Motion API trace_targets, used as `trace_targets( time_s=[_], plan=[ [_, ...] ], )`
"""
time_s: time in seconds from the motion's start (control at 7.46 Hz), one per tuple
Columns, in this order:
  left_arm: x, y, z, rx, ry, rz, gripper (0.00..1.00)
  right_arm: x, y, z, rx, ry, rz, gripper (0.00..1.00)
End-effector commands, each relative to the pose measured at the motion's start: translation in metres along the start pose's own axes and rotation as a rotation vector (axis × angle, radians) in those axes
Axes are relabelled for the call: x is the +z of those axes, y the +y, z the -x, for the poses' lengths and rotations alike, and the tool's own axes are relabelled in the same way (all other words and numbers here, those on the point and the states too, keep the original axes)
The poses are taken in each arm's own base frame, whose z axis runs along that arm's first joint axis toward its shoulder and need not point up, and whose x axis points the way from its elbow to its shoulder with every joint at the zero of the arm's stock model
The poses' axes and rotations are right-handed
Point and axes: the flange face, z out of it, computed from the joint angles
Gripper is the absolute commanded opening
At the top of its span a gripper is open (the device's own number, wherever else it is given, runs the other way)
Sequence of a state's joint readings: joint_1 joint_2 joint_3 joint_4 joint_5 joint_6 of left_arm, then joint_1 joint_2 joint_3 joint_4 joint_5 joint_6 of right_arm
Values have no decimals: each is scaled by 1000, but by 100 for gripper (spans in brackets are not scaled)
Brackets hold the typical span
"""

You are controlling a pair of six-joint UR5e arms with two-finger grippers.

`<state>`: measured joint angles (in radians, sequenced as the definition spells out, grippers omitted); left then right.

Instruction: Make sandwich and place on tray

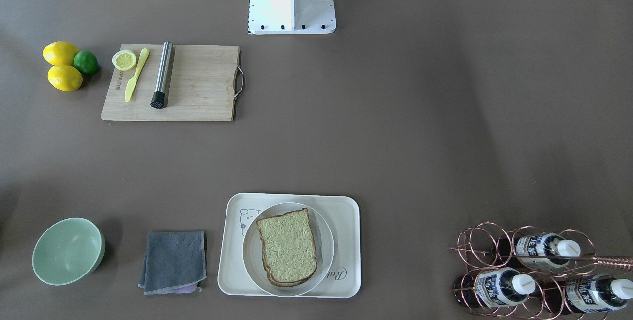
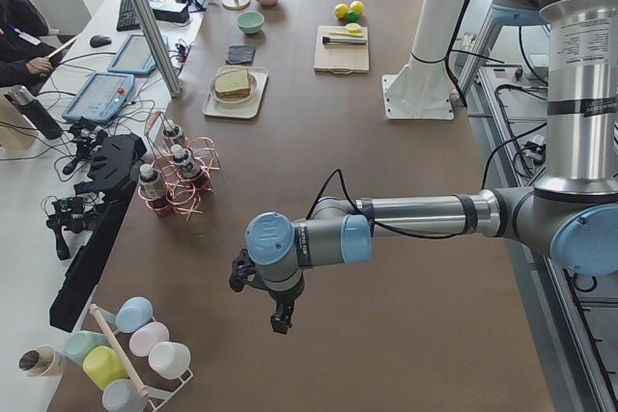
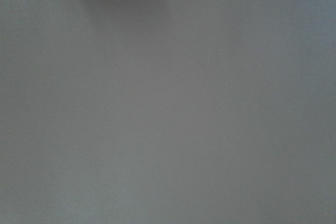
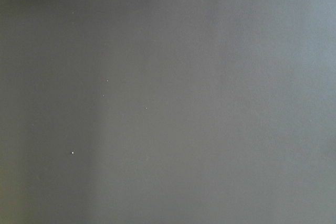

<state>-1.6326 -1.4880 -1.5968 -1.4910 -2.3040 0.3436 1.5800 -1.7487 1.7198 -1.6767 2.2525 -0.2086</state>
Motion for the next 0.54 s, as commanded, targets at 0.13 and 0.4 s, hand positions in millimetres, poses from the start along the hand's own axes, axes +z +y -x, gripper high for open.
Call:
trace_targets(
  time_s=[0.13, 0.4],
  plan=[
    [0, 0, 0, 0, 0, 0, 99, 0, 0, -1, 1, 1, -1, 100],
    [-2, -1, -2, 9, -3, -7, 99, -1, 1, -1, 2, -1, -3, 100]
  ],
)
